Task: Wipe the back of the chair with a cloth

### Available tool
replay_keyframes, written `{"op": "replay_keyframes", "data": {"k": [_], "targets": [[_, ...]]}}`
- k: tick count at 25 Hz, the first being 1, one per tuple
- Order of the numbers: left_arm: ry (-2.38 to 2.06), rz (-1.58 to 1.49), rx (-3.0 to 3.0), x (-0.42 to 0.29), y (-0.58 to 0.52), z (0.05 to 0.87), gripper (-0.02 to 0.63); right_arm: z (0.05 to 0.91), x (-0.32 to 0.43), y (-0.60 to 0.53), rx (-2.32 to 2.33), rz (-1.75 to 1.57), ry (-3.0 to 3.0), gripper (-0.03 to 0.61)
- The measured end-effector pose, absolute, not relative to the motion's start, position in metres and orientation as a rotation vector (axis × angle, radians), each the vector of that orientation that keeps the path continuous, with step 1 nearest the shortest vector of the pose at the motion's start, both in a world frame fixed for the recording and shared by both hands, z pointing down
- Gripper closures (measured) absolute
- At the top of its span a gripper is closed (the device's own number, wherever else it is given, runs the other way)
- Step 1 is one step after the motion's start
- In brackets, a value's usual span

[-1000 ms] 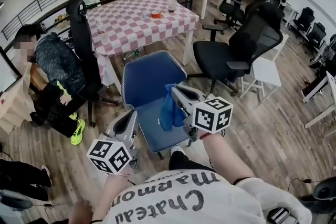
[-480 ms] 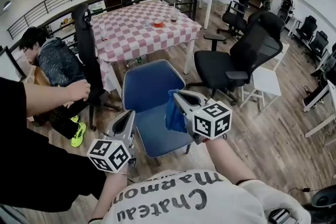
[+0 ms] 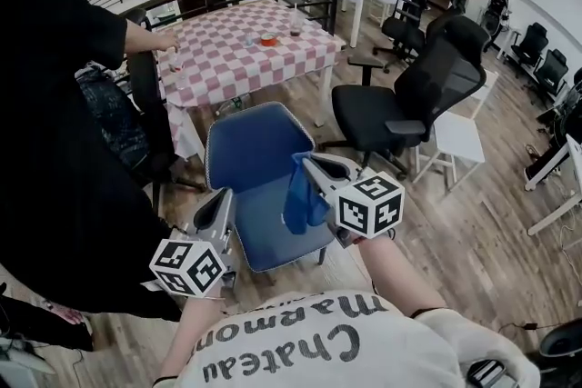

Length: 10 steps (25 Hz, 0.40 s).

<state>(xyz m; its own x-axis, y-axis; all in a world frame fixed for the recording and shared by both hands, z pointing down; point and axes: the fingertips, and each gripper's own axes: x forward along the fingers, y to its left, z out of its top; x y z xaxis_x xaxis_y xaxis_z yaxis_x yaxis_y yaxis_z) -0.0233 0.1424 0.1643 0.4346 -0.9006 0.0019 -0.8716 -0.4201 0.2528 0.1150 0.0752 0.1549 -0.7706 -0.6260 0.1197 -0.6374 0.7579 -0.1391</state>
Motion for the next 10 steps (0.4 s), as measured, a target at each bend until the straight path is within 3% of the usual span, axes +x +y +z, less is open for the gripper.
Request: {"op": "replay_keyframes", "data": {"k": [10], "targets": [[-1.551, -0.192, 2.485, -0.0157, 0.1442, 0.1591, 0.609, 0.1461, 0.1240, 0.0784, 1.054, 0.225, -2.887, 0.554]]}}
